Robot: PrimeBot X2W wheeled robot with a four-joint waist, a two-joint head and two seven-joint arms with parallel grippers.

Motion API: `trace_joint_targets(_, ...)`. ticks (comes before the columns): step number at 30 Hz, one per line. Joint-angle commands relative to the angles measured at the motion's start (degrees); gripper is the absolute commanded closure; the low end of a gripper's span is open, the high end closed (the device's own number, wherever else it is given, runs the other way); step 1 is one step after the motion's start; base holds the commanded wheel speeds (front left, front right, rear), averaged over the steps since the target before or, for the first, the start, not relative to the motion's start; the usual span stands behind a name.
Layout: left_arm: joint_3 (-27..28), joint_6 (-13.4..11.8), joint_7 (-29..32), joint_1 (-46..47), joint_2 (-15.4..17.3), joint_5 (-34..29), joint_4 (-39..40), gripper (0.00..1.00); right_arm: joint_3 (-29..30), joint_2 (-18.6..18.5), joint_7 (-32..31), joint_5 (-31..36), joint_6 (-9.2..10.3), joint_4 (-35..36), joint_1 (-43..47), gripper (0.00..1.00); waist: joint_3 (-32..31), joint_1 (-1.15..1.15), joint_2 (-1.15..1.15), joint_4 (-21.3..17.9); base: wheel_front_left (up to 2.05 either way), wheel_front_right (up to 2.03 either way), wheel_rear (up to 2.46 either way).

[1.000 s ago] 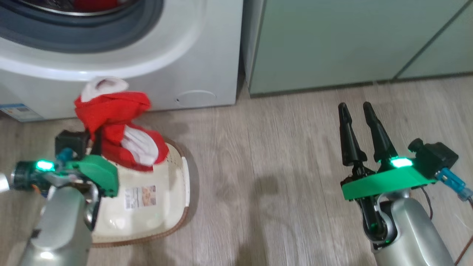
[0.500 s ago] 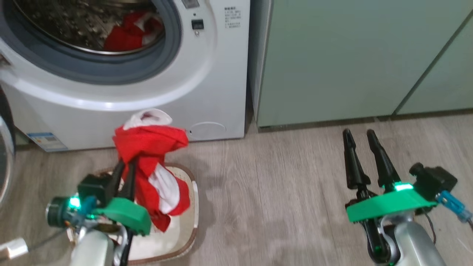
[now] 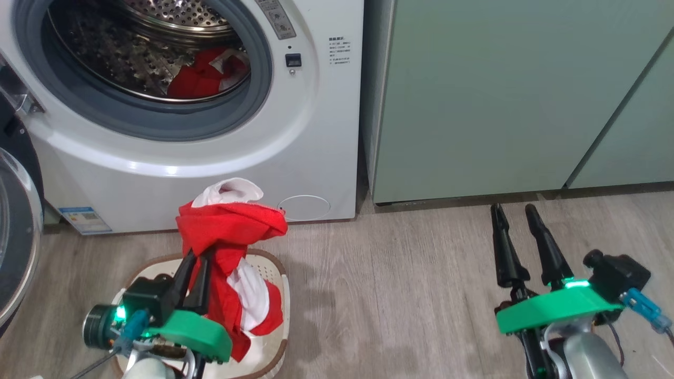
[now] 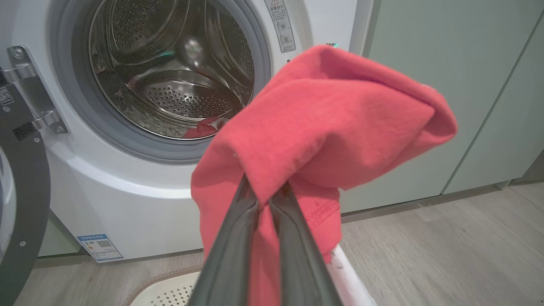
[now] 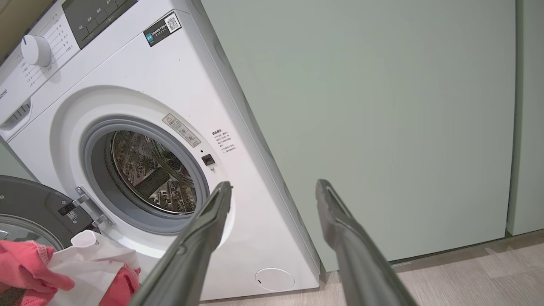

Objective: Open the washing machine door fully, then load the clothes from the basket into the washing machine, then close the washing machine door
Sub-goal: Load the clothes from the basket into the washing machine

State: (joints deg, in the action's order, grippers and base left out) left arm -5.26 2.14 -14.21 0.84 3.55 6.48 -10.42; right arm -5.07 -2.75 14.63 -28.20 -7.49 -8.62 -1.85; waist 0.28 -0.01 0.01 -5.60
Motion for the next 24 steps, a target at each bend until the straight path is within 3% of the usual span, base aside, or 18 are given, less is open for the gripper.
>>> trace_joint_targets(1, 2.4, 0.0, -0.8, 1.5, -0.1, -0.4, 2.5, 1.00, -1.1, -0.1, 0.4, 0.6, 0.00, 1.9, -0.8, 0.00, -0.1, 0.01, -0.01, 0.0, 0.00, 0.00, 0.00)
trace_joint_targets(16, 3.4, -0.1, -0.8, 1.4, -0.6, -0.4, 4.3, 1.00, -1.6, -0.1, 0.4, 1.1, 0.00, 1.9, -0.6, 0.00, 0.2, 0.01, -0.01, -0.1, 0.00, 0.00, 0.00)
trace_joint_targets(24, 5.5, 0.8, -0.8, 7.0, -0.7, 0.3, 4.5, 1.00, -2.1, -0.1, 0.4, 1.5, 0.00, 2.7, -2.7, 0.00, 6.3, 0.01, -0.01, -0.7, 0.00, 0.00, 0.00)
